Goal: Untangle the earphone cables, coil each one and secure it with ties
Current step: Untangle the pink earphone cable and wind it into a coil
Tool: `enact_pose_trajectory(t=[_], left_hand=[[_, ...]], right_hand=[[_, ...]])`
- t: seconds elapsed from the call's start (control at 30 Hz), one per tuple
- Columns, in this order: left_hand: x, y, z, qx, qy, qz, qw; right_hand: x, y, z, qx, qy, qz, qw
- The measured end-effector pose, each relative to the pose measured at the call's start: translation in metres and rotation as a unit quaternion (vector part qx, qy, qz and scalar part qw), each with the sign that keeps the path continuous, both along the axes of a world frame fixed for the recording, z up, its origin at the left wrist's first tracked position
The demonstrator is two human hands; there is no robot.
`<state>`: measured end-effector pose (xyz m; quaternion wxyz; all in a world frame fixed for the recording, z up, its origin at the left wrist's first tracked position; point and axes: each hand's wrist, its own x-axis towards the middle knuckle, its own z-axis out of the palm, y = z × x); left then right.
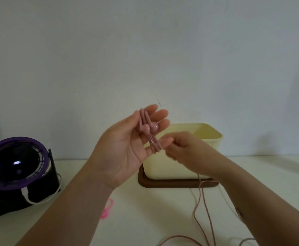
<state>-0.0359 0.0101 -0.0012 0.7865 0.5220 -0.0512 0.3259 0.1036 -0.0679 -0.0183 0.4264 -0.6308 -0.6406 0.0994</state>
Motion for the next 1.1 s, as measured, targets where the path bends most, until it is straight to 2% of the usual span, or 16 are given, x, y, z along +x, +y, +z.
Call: enact_pose_trajectory(t=[0.07, 0.13, 0.2, 0.3, 0.47, 0.6, 0.7, 0.83, 0.93, 1.03, 1.1], left_hand=[[0.001, 0.006, -0.001, -0.019, -0.017, 0.020, 0.999], [0.003, 0.011, -0.004, -0.018, -0.012, 0.045, 0.999], [0.005, 0.016, -0.008, 0.005, 0.010, 0.073, 0.997], [0.005, 0.016, -0.012, 0.061, 0.056, 0.099, 0.992], [0.006, 0.011, -0.020, 0.191, 0.145, 0.092, 0.967], [0.007, 0.004, -0.024, 0.214, 0.164, 0.052, 0.962], [0.007, 0.002, -0.021, 0.188, 0.144, 0.015, 0.971], [0.003, -0.003, -0.009, 0.090, 0.051, -0.026, 0.994], [0.003, -0.001, -0.003, 0.002, 0.003, 0.012, 1.000], [0.006, 0.006, -0.005, -0.017, -0.009, 0.052, 0.998], [0.008, 0.010, -0.008, -0.016, -0.003, 0.074, 0.997]], right_hand=[[-0.008, 0.000, -0.003, -0.070, -0.083, 0.011, 0.994], [-0.015, -0.006, 0.001, -0.111, -0.115, 0.035, 0.987], [-0.020, -0.013, 0.010, -0.113, -0.130, 0.041, 0.984], [-0.018, -0.026, 0.025, -0.074, -0.129, 0.018, 0.989], [-0.012, -0.038, 0.039, 0.026, -0.045, -0.009, 0.999], [-0.005, -0.034, 0.039, 0.119, -0.011, -0.060, 0.991], [0.004, -0.023, 0.029, 0.129, 0.021, -0.086, 0.988], [0.011, -0.012, 0.015, 0.070, 0.048, -0.031, 0.996], [0.006, -0.005, 0.006, -0.004, -0.028, -0.021, 0.999], [-0.005, -0.005, 0.001, -0.101, -0.106, 0.012, 0.989], [-0.012, -0.010, 0.004, -0.138, -0.118, 0.039, 0.983]])
